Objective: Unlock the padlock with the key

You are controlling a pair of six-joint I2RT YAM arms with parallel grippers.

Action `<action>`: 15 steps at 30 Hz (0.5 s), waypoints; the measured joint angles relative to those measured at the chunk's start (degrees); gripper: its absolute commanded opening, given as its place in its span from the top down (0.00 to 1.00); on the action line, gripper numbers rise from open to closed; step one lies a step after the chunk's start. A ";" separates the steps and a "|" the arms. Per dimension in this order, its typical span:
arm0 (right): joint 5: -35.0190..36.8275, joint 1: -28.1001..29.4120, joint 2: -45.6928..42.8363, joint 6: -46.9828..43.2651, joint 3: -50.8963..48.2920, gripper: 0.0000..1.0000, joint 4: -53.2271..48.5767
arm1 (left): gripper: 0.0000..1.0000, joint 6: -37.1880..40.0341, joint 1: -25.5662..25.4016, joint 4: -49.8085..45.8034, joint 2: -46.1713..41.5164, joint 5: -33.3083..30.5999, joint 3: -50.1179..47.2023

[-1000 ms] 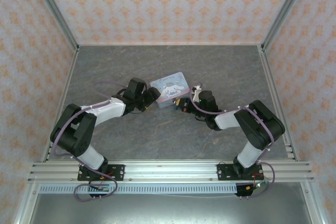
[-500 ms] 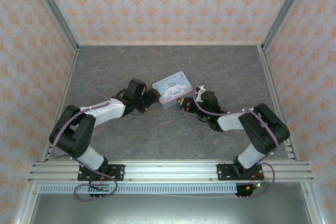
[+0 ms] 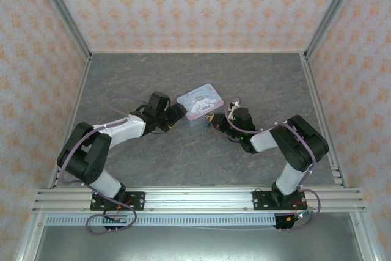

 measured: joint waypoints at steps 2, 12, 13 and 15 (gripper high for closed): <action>0.44 0.00 0.48 1.03 -0.26 1.00 1.16 | 0.26 0.00 0.00 0.00 0.00 0.00 -0.02; 2.34 -1.86 0.61 4.46 -0.55 1.00 3.58 | 0.26 0.00 -0.02 0.26 0.13 0.15 -0.04; 2.78 -2.43 0.63 4.94 -0.57 1.00 3.76 | 0.26 0.00 -0.02 0.28 0.15 0.17 -0.04; 3.56 -3.69 0.70 5.55 -0.57 1.00 3.78 | 0.25 0.00 -0.02 0.44 0.15 0.20 -0.11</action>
